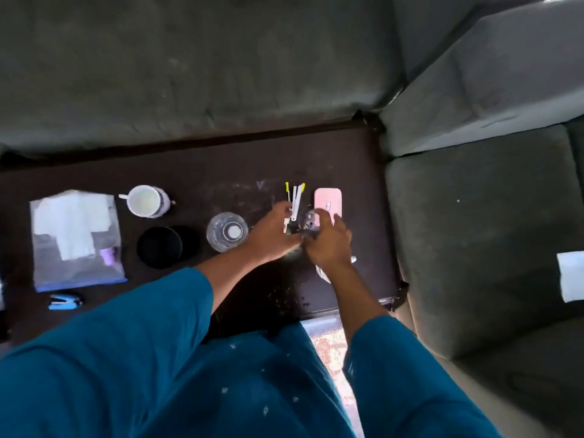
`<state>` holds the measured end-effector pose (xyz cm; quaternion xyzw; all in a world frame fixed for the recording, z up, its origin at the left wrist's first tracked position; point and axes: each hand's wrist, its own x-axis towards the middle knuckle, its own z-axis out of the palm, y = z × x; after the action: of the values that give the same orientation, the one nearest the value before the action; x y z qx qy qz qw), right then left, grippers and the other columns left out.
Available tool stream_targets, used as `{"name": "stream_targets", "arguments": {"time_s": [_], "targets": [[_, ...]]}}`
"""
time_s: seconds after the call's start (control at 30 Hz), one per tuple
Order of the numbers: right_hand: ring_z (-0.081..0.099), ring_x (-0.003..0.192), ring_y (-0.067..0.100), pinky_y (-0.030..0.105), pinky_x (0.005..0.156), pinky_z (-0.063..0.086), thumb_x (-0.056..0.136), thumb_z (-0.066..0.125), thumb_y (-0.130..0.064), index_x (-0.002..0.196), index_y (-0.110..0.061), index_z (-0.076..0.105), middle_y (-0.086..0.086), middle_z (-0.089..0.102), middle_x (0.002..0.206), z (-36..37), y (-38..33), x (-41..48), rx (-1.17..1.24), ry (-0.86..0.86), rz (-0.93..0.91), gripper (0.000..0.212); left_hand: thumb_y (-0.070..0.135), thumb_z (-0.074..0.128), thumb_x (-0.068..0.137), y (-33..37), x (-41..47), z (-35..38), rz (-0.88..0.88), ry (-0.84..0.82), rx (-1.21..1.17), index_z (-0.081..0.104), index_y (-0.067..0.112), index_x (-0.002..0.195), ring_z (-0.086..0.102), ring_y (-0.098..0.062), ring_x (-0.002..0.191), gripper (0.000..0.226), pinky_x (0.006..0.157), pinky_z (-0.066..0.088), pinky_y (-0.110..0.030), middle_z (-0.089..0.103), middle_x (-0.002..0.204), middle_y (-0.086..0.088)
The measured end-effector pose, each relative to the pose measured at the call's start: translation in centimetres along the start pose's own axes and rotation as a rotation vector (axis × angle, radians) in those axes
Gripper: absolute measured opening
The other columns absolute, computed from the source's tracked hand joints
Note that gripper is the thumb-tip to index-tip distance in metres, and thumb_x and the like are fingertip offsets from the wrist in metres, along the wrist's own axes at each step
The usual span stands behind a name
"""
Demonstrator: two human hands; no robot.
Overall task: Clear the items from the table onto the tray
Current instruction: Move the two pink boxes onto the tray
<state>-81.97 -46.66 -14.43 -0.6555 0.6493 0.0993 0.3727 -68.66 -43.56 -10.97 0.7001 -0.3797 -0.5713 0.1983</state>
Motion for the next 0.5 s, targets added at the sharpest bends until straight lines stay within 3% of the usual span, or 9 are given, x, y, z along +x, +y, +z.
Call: {"name": "stream_targets", "arguments": {"time_s": [0.17,0.23,0.27,0.37,0.43,0.5], "targets": [[0.018,0.136,0.040,0.045,0.107,0.030,0.085,0.058,-0.026,0.137,-0.050,0.026,0.018,0.005,0.154,0.0,2.3,5.1,-0.104,-0.107,-0.006,0.066,0.002,0.067,0.079,0.5,4.6,2.8,-0.036,-0.015,-0.052,0.031,0.005,0.135,0.053,-0.014,0.102,0.067,0.076,0.038,-0.007,0.053,0.120,-0.006],[0.005,0.140,0.040,0.051,0.105,0.031,0.086,0.059,-0.024,0.135,-0.054,0.025,0.015,-0.016,0.154,0.7,2.3,6.3,-0.135,-0.164,-0.007,0.067,0.002,0.067,0.078,-0.2,5.8,3.3,-0.042,0.002,-0.041,0.033,0.004,0.134,0.054,-0.015,0.098,0.065,0.069,0.039,-0.003,0.053,0.111,-0.001],[0.002,0.140,0.040,0.053,0.105,0.031,0.087,0.059,-0.025,0.136,-0.053,0.025,0.016,-0.020,0.153,1.1,2.2,6.7,-0.137,-0.166,-0.003,0.066,0.003,0.068,0.078,-0.6,6.4,3.5,-0.046,0.008,-0.026,0.035,0.005,0.133,0.055,-0.016,0.099,0.064,0.072,0.041,-0.004,0.054,0.111,-0.001],[0.013,0.139,0.039,0.054,0.107,0.029,0.086,0.055,-0.038,0.144,-0.033,0.018,0.015,-0.003,0.154,1.7,2.3,7.3,0.009,-0.080,0.053,0.069,0.008,0.069,0.077,-1.9,7.4,3.7,-0.091,0.002,0.018,0.033,0.012,0.138,0.055,-0.023,0.116,0.070,0.100,0.043,-0.029,0.051,0.132,-0.007],[0.022,0.135,0.039,0.053,0.106,0.031,0.085,0.054,-0.038,0.144,-0.026,0.020,0.015,0.009,0.153,1.6,2.6,7.5,0.029,-0.002,0.054,0.069,0.009,0.069,0.077,-2.3,7.6,3.6,-0.097,0.007,0.043,0.033,0.015,0.139,0.055,-0.024,0.118,0.072,0.099,0.043,-0.032,0.050,0.136,-0.008],[0.022,0.132,0.042,0.053,0.103,0.034,0.087,0.055,-0.028,0.133,-0.031,0.039,0.019,0.005,0.153,1.1,2.6,7.1,-0.038,-0.022,0.011,0.048,0.009,0.068,0.077,-2.4,7.5,3.4,-0.074,0.028,0.059,0.036,0.016,0.137,0.057,-0.020,0.111,0.068,0.090,0.041,-0.025,0.053,0.133,-0.005]]}}
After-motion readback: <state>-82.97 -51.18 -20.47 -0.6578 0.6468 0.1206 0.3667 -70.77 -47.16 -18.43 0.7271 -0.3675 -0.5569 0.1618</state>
